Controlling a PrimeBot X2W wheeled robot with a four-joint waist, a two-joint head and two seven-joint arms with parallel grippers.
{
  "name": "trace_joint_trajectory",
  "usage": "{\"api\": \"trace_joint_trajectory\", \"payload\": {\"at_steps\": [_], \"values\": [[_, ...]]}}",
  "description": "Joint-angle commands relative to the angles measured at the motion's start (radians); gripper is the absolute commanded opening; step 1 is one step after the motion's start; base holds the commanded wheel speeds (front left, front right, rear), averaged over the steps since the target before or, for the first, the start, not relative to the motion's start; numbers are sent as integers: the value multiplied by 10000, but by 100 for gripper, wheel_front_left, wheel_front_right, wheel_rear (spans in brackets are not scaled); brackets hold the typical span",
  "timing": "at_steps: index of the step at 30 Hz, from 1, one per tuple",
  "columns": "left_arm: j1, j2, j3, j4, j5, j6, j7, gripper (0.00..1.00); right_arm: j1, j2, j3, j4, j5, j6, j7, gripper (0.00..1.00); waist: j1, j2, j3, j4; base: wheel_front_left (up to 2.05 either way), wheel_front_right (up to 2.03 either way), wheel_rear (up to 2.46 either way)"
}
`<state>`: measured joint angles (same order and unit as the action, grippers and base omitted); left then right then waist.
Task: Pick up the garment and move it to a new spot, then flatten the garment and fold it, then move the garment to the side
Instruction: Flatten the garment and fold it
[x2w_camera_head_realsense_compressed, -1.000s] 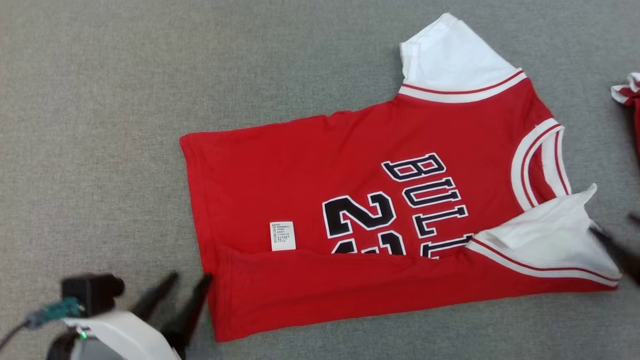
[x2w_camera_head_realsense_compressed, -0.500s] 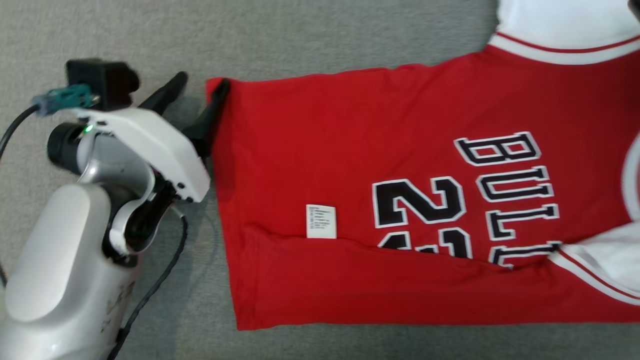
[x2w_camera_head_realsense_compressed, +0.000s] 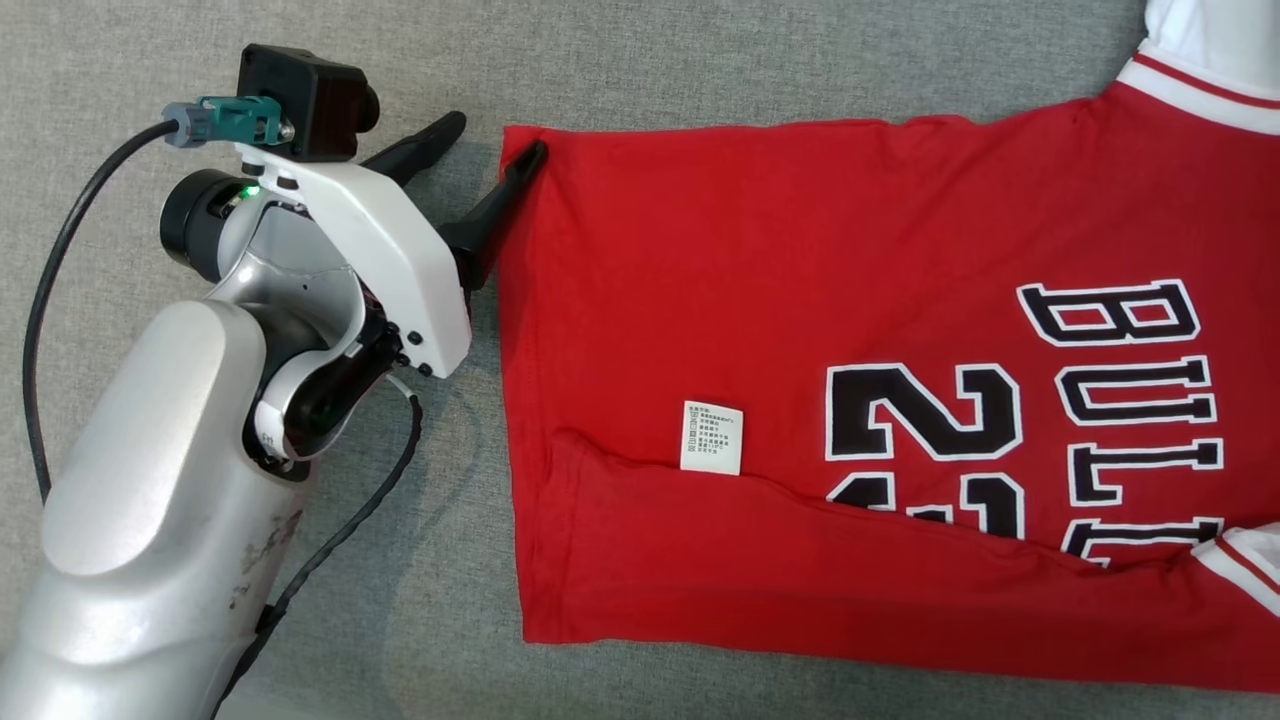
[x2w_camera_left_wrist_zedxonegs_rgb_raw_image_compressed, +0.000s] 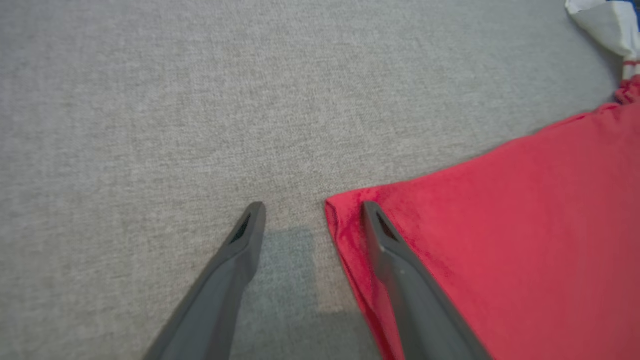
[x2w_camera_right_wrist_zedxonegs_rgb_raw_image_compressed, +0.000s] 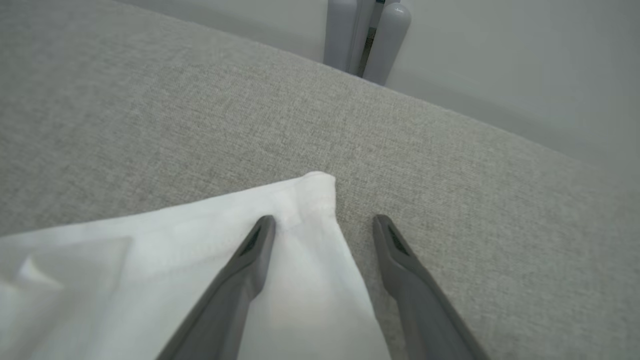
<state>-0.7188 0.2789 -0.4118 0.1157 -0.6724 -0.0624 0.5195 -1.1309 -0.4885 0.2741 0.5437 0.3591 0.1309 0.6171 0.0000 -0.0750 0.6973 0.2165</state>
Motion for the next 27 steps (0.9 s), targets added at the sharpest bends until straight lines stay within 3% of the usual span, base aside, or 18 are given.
{"api": "trace_joint_trajectory", "payload": {"at_steps": [1,3,10,16,21,27], "values": [[430,-63,-315,185,-157,-128,290,15,275,126,260,384,105,-3,-58,4,0,2,-53,-87,0,0,0],[460,-87,-323,107,-278,-196,292,0,214,186,451,533,406,-3,-241,0,0,2,-105,-175,0,0,0],[466,5,-64,-115,-545,-247,-33,0,-160,240,601,686,1216,-3,-1765,0,0,2,-407,-640,0,0,0],[681,53,327,-586,-669,-55,-510,0,208,-167,996,57,2143,-3,-2517,0,0,2,-789,-943,0,0,0],[1171,197,758,-1286,-708,225,-971,0,1215,-800,1141,-1208,3172,-3,-3100,0,0,2,-1191,-1270,0,0,0],[2360,479,1052,-1923,-889,442,-1225,0,3561,-1424,631,-2778,4099,-3,-3794,0,0,2,-2059,-1745,0,0,0]]}}
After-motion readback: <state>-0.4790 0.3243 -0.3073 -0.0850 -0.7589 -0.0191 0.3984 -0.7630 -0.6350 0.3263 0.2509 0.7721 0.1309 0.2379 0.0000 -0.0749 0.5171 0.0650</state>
